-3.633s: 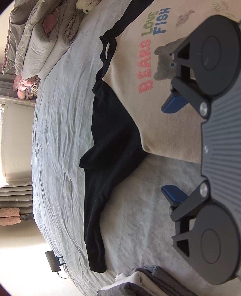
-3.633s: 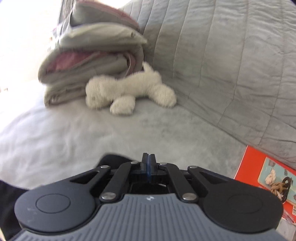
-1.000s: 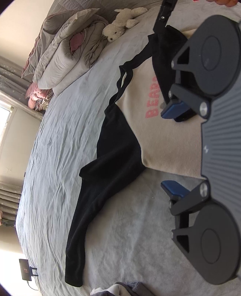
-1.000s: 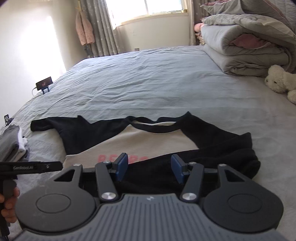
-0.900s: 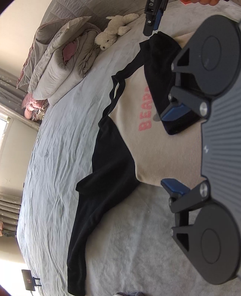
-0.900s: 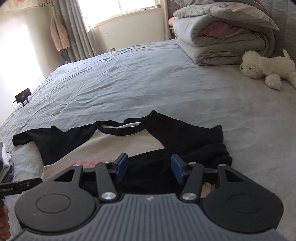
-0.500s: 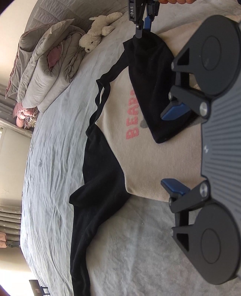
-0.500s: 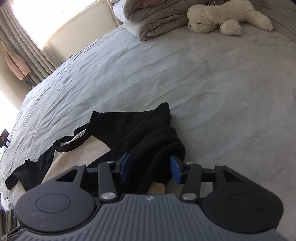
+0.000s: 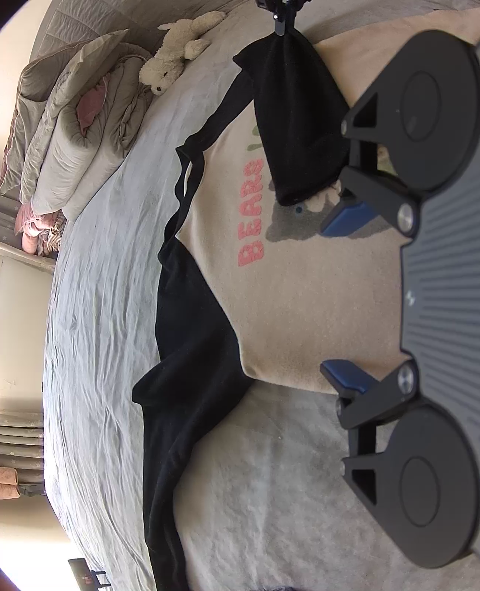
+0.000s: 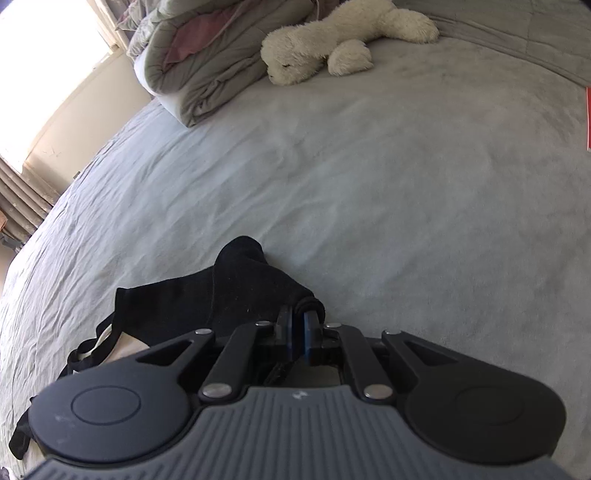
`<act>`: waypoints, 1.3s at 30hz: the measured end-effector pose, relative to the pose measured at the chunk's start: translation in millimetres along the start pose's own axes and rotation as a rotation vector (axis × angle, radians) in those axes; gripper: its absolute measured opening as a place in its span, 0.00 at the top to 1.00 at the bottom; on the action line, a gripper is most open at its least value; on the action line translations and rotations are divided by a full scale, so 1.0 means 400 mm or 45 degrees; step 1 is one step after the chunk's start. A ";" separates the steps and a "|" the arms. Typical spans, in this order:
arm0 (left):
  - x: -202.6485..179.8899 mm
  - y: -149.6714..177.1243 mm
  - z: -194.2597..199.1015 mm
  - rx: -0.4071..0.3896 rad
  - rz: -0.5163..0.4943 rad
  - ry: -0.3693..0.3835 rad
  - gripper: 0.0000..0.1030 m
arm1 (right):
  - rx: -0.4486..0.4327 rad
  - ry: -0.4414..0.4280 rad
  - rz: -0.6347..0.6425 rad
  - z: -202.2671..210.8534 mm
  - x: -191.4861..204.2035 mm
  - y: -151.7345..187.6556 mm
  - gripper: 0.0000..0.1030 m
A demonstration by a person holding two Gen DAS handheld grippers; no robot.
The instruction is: Fold clothes
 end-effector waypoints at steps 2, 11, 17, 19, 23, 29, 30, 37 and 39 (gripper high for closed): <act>0.002 0.001 0.000 0.003 -0.001 -0.003 0.27 | 0.031 0.002 -0.073 -0.014 -0.018 -0.003 0.94; -0.006 0.005 -0.003 0.012 -0.012 -0.005 0.24 | -0.378 0.369 0.745 0.069 0.135 0.047 0.45; -0.030 0.013 -0.013 0.022 -0.054 -0.017 0.21 | -0.419 0.173 1.069 0.103 0.220 0.154 0.40; -0.040 0.016 -0.017 0.023 -0.073 -0.022 0.20 | -0.298 -0.023 1.129 0.105 0.264 0.222 0.40; -0.063 0.025 -0.020 0.018 -0.143 -0.019 0.16 | -0.155 -0.265 1.288 0.109 0.342 0.362 0.33; -0.085 0.038 -0.026 0.044 -0.228 -0.024 0.05 | -0.032 -0.308 1.426 0.066 0.373 0.473 0.29; -0.089 0.041 -0.027 0.046 -0.248 -0.031 0.04 | -0.019 -0.304 1.423 0.058 0.370 0.478 0.29; -0.086 0.041 -0.020 0.045 -0.251 -0.033 0.03 | -0.028 -0.294 1.297 0.055 0.367 0.444 0.97; -0.082 0.040 -0.019 0.044 -0.239 -0.035 0.03 | -0.080 -0.289 1.240 0.076 0.359 0.403 0.98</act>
Point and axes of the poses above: each gripper's, at about its wrist camera, not at the fingertips, and z roughly against the way its jaws point, x to its left, y to its underside, the point moved 2 cm from there along -z, roughly the way its jaws point, and after that the axes turned 4 degrees about -z, right-handed, at the moved point
